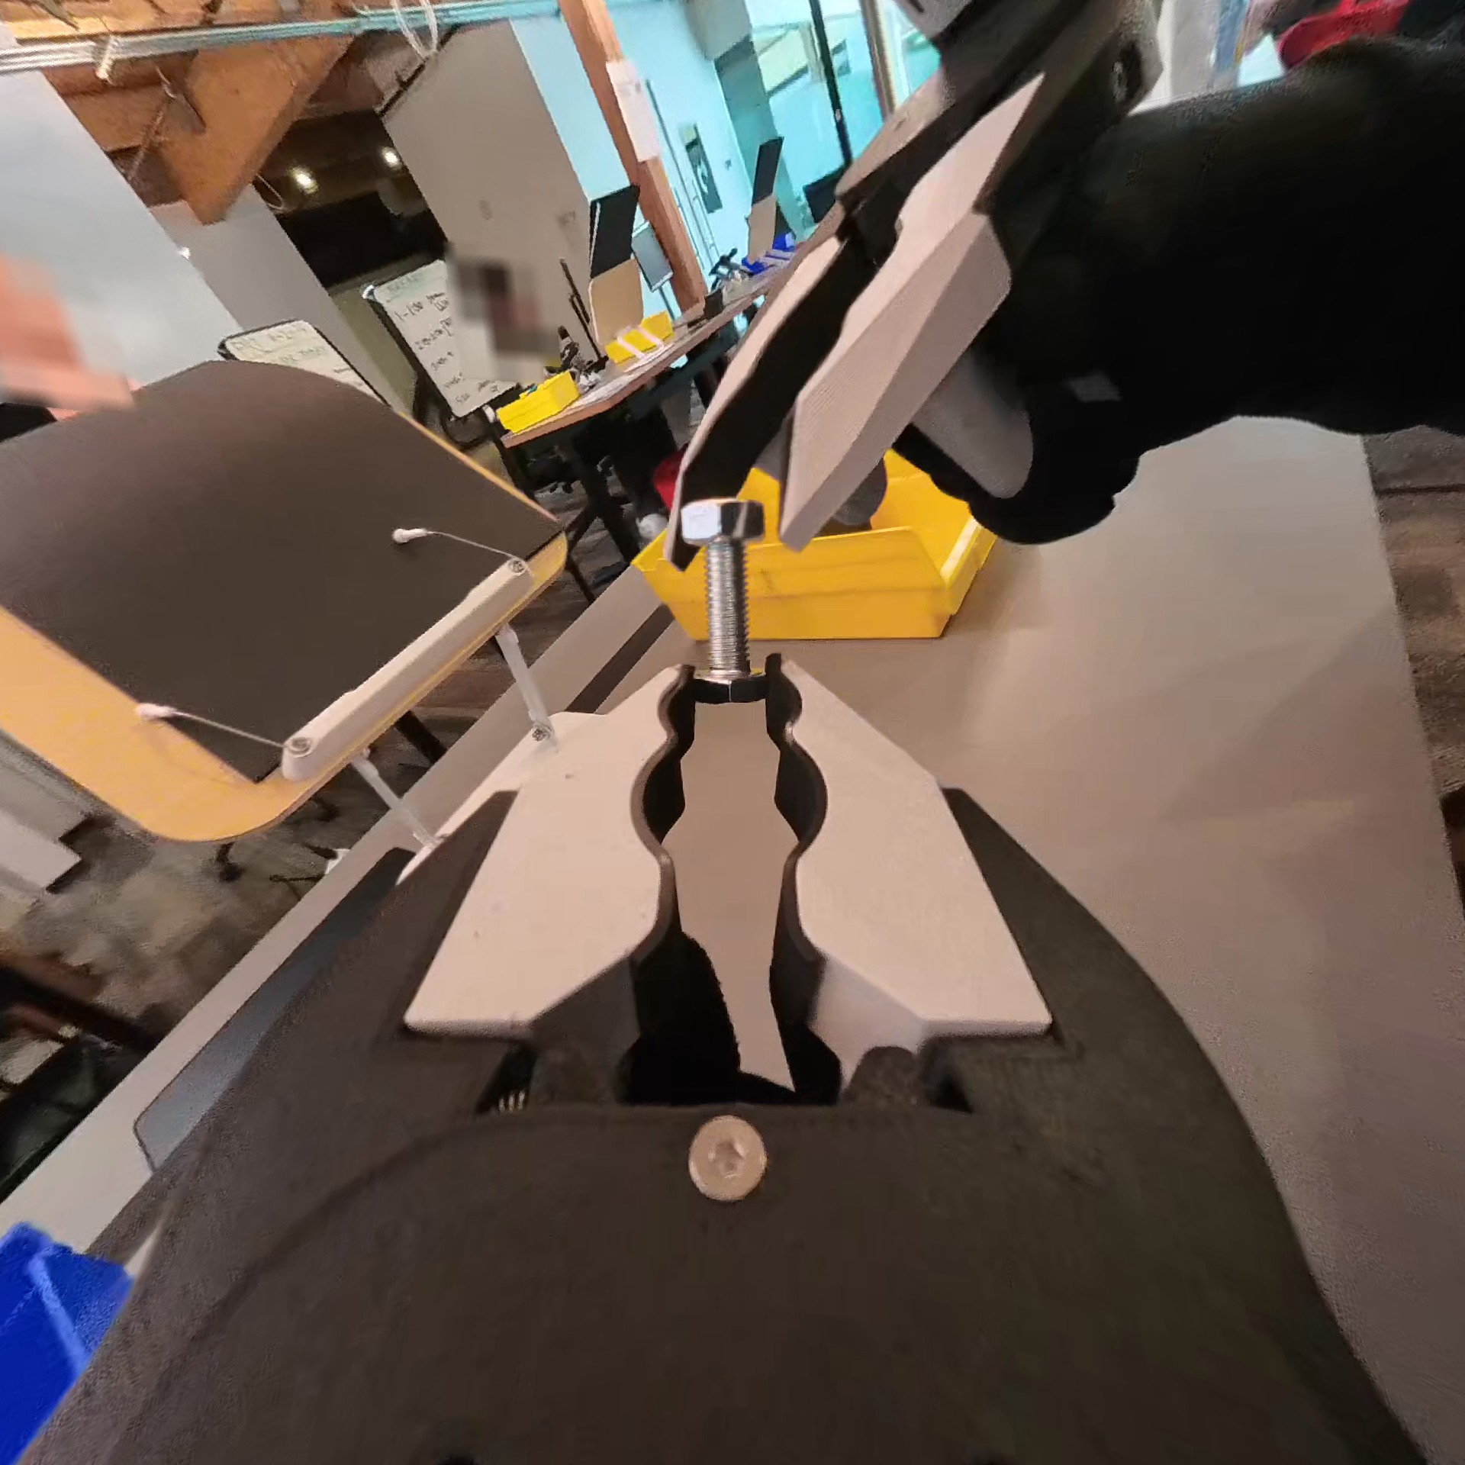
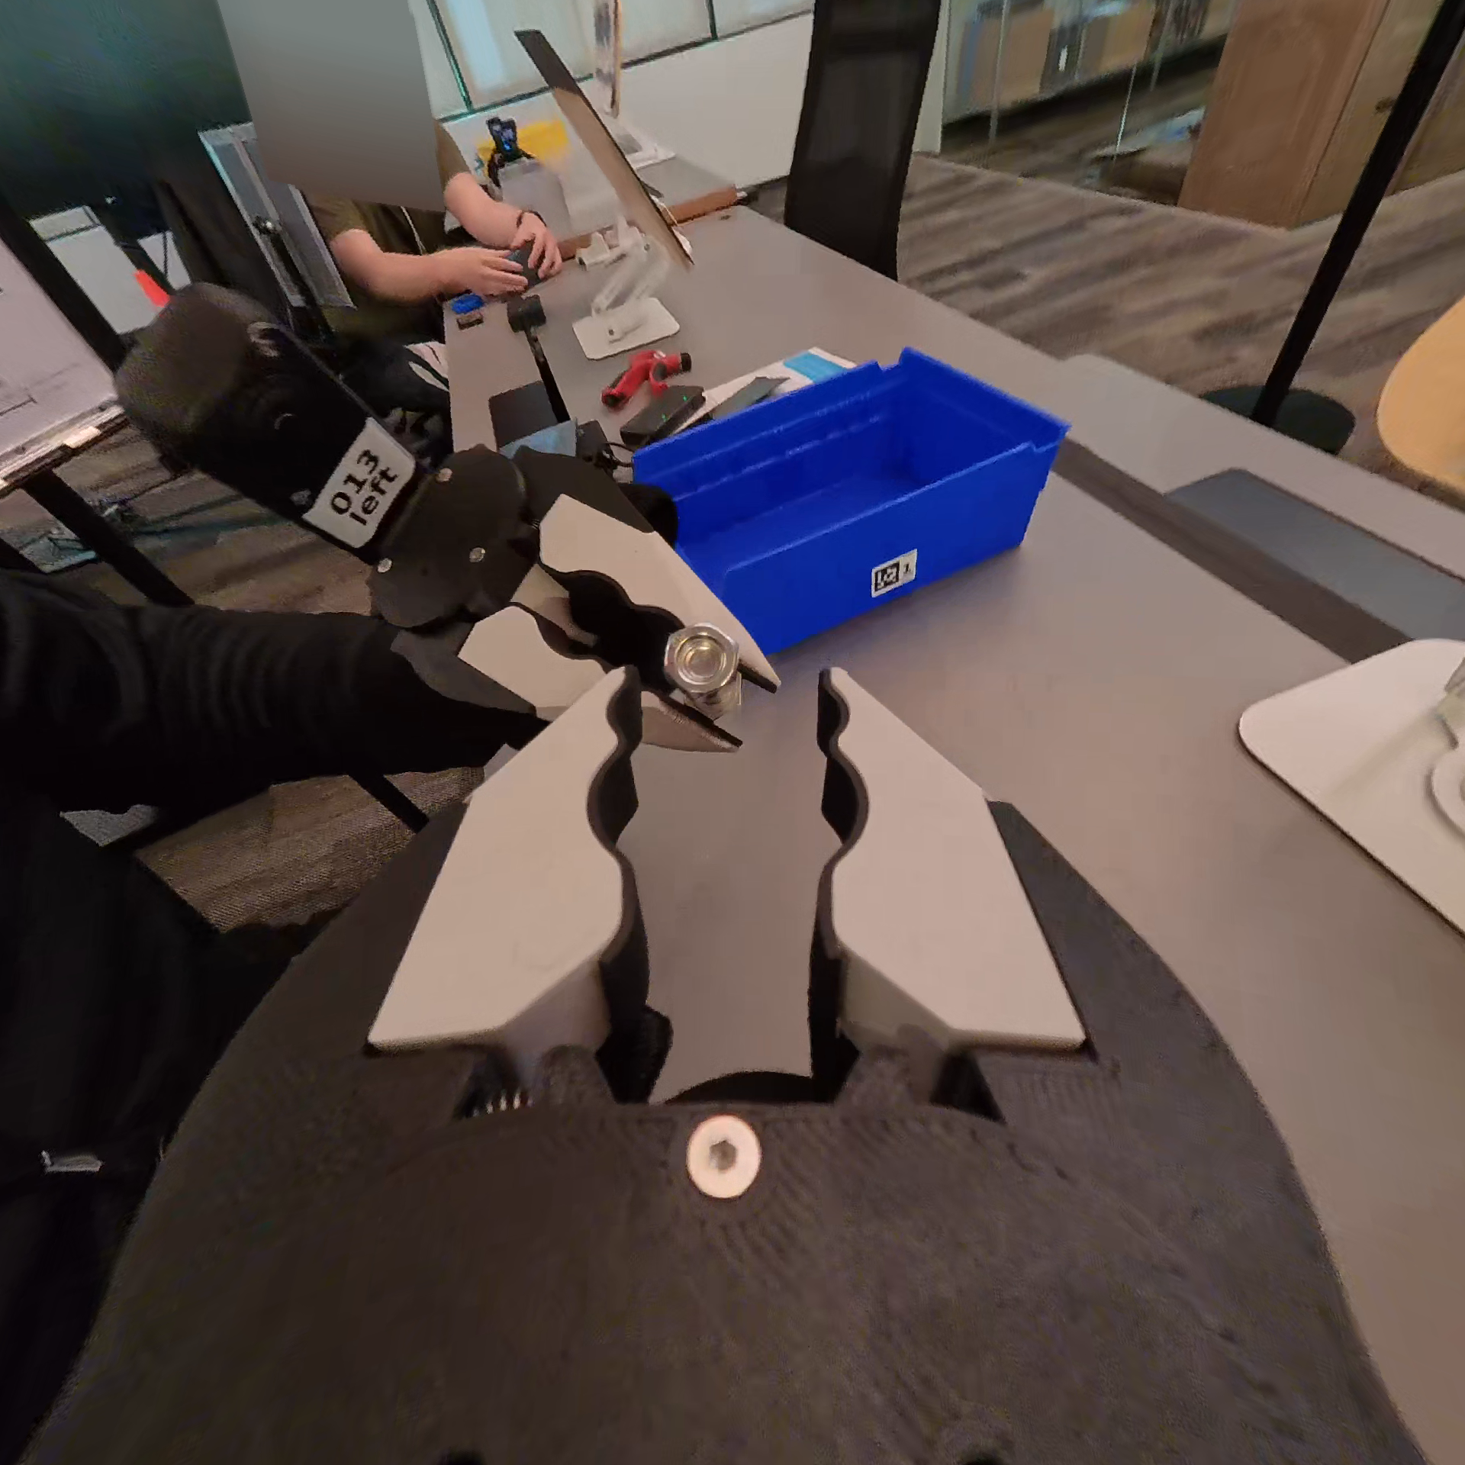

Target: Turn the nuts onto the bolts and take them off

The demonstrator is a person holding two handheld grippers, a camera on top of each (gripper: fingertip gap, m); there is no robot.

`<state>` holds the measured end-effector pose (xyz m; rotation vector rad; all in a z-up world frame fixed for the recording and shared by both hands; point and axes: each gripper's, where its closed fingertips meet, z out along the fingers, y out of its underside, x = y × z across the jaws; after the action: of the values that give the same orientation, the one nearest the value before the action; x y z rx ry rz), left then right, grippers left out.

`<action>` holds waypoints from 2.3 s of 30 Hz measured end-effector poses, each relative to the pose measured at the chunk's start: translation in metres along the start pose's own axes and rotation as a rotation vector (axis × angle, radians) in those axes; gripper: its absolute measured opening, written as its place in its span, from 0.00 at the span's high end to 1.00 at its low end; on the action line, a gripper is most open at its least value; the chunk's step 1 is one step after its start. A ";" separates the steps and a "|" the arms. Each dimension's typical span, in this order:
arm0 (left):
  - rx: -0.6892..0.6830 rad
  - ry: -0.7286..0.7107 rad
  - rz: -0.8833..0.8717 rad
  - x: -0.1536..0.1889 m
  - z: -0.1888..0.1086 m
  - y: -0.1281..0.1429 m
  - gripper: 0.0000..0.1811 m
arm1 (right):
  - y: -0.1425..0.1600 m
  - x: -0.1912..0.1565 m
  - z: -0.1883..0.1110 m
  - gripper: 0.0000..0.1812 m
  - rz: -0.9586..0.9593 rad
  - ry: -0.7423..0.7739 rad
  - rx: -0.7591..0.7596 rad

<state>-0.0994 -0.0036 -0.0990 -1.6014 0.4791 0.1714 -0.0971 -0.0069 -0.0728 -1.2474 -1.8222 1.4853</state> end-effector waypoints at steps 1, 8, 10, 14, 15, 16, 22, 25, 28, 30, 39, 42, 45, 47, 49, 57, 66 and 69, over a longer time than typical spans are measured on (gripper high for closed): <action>-0.007 0.002 0.007 0.002 0.001 0.001 0.91 | 0.003 0.001 0.002 0.78 0.014 0.001 -0.010; -0.072 -0.016 0.102 0.008 0.007 0.010 0.91 | 0.010 0.000 0.005 0.90 0.019 -0.008 -0.027; -0.081 -0.013 0.103 0.008 0.008 0.012 0.91 | 0.013 0.000 0.004 0.91 -0.004 -0.002 -0.049; -0.086 0.050 0.050 0.014 0.008 0.014 0.91 | 0.018 -0.002 0.003 0.91 -0.149 0.000 -0.107; -0.091 0.093 0.016 0.018 0.008 0.015 0.91 | 0.021 -0.003 0.003 0.91 -0.205 -0.005 -0.137; -0.085 0.137 -0.022 0.021 0.008 0.015 0.91 | 0.023 -0.005 0.002 0.91 -0.268 -0.016 -0.164; -0.046 0.437 -0.273 0.048 0.001 0.016 0.91 | 0.041 -0.017 -0.003 0.91 -0.682 -0.125 -0.401; -0.020 0.499 -0.353 0.054 0.000 0.016 0.91 | 0.048 -0.017 -0.006 0.91 -0.933 -0.137 -0.516; -0.010 0.503 -0.374 0.054 0.002 0.018 0.91 | 0.050 -0.014 -0.006 0.91 -1.032 -0.132 -0.574; 0.003 0.493 -0.382 0.052 0.002 0.017 0.91 | 0.048 -0.011 -0.003 0.90 -1.022 -0.108 -0.560; 0.001 0.319 -0.265 0.031 0.006 0.018 0.91 | 0.026 -0.001 -0.012 0.71 -0.304 -0.041 -0.278; -0.046 0.236 -0.161 0.026 0.010 0.021 0.91 | 0.035 0.002 -0.011 0.75 -0.016 -0.073 -0.204; -0.108 0.215 -0.070 0.031 0.013 0.027 0.91 | 0.042 0.004 -0.007 0.78 0.029 -0.059 -0.174; -0.116 0.215 -0.057 0.035 0.015 0.027 0.91 | 0.044 0.001 -0.004 0.90 0.011 -0.075 -0.169; -0.125 0.216 -0.061 0.036 0.015 0.029 0.91 | 0.047 0.001 -0.004 0.90 -0.029 -0.078 -0.199; 0.012 0.568 -0.364 0.065 0.000 0.014 0.91 | 0.055 -0.026 -0.014 0.91 -0.862 -0.112 -0.431; 0.190 0.993 -0.720 0.106 -0.022 0.012 0.91 | 0.077 -0.049 -0.018 0.91 -1.773 -0.077 -0.620; 0.233 1.018 -0.784 0.103 -0.022 0.011 0.91 | 0.072 -0.052 -0.017 0.92 -1.915 -0.013 -0.588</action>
<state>-0.0149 -0.0462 -0.1471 -1.4415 0.5576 -1.2927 -0.0335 -0.0433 -0.1261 0.5797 -2.1283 -0.1515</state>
